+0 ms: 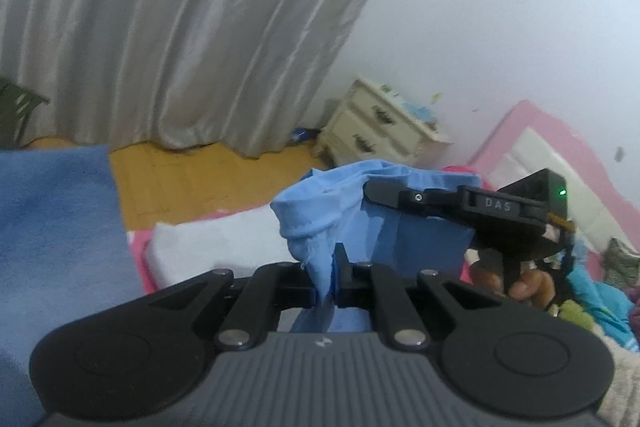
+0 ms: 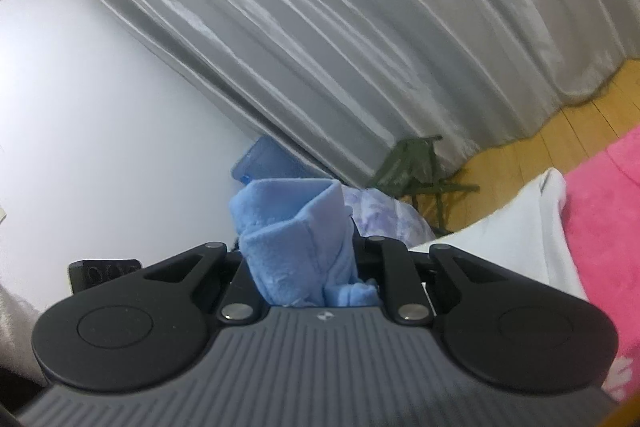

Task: Fold clothes
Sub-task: 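Lift and carry the folded blue T-shirt toward the stack by the curtain with both grippers, then lower the T-shirt onto the stack and open both grippers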

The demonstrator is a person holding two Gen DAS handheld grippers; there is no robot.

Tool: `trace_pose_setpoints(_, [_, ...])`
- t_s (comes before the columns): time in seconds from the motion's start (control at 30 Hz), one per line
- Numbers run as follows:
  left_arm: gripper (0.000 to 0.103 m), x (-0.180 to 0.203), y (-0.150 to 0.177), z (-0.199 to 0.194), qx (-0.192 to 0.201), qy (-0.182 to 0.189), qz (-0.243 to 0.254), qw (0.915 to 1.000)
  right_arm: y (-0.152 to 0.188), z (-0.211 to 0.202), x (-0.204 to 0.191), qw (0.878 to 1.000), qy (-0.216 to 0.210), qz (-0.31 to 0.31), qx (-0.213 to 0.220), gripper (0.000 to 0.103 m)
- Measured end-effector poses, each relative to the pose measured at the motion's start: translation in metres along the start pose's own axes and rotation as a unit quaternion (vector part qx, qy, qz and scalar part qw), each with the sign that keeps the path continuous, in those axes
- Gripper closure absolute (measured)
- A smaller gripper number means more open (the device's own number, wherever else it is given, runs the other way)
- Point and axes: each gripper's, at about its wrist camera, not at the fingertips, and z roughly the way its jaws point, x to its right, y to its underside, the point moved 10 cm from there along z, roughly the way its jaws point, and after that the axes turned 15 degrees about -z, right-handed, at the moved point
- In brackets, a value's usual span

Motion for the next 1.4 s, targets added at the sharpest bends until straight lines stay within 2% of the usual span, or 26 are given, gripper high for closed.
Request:
trace_pose_setpoints(0.27, [0.095,-0.022,-0.001,0.027,0.012,-0.077,0.017,0.9968,0.011,0.029,0.023,0.999,0.010,0.009,-0.034,0.090])
trace_pose_setpoints(0.33, [0.092,-0.028,0.000,0.038,0.013,-0.118,0.044,0.9919,0.015,0.036,0.030,0.999,0.014,0.006,-0.043,0.090])
trace_pose_setpoints(0.43, [0.086,-0.038,0.003,0.055,0.006,-0.186,0.079,0.9793,0.021,0.052,0.046,0.998,0.028,0.004,-0.061,0.086])
trace_pose_setpoints(0.47, [0.085,-0.039,0.004,0.058,0.004,-0.196,0.086,0.9769,0.024,0.058,0.053,0.997,0.039,0.005,-0.069,0.084])
trace_pose_setpoints(0.53, [0.072,-0.036,0.003,0.062,0.004,-0.198,0.094,0.9756,0.029,0.070,0.070,0.995,0.061,0.017,-0.080,0.079])
trace_pose_setpoints(0.63, [0.070,-0.034,0.004,0.063,0.007,-0.199,0.100,0.9748,0.030,0.070,0.089,0.994,0.087,0.031,-0.067,0.068])
trace_pose_setpoints(0.67, [0.070,-0.034,0.005,0.063,0.008,-0.201,0.101,0.9743,0.028,0.068,0.092,0.993,0.092,0.033,-0.060,0.058])
trace_pose_setpoints(0.73, [0.070,-0.033,0.005,0.061,0.012,-0.202,0.099,0.9742,0.024,0.065,0.099,0.992,0.109,0.034,-0.045,0.047])
trace_pose_setpoints(0.77, [0.070,-0.032,0.005,0.057,0.017,-0.201,0.094,0.9749,0.021,0.063,0.101,0.992,0.117,0.032,-0.038,0.044])
trace_pose_setpoints(0.87, [0.065,-0.031,0.000,0.047,0.038,-0.191,0.071,0.9783,0.011,0.043,0.113,0.985,0.169,0.033,0.001,0.043])
trace_pose_setpoints(0.93, [0.055,-0.025,-0.005,0.037,0.062,-0.185,0.071,0.9782,0.005,0.015,0.119,0.977,0.207,0.035,0.040,0.043])
trace_pose_setpoints(1.0, [0.047,-0.017,-0.008,0.031,0.084,-0.177,0.079,0.9775,0.001,-0.010,0.116,0.970,0.229,0.026,0.073,0.043])
trace_pose_setpoints(1.07, [0.045,-0.006,-0.007,0.027,0.090,-0.158,0.086,0.9796,-0.003,-0.031,0.110,0.965,0.243,0.010,0.098,0.044])
trace_pose_setpoints(1.13, [0.043,-0.004,0.000,0.040,0.050,-0.144,0.045,0.9873,-0.006,-0.041,0.092,0.967,0.231,-0.021,0.107,0.046])
trace_pose_setpoints(1.2, [0.043,-0.011,0.007,0.060,0.014,-0.145,-0.010,0.9893,-0.003,-0.033,0.071,0.975,0.197,-0.058,0.086,0.047])
trace_pose_setpoints(1.23, [0.043,-0.018,0.009,0.070,0.018,-0.162,-0.023,0.9864,0.001,-0.027,0.063,0.979,0.177,-0.076,0.066,0.047])
trace_pose_setpoints(1.33, [0.046,-0.046,0.011,0.090,0.050,-0.238,-0.030,0.9695,0.023,0.013,0.053,0.983,0.145,-0.115,-0.022,0.050])
trace_pose_setpoints(1.4, [0.046,-0.055,0.014,0.100,0.060,-0.268,-0.014,0.9614,0.035,0.032,0.066,0.978,0.161,-0.122,-0.060,0.054])
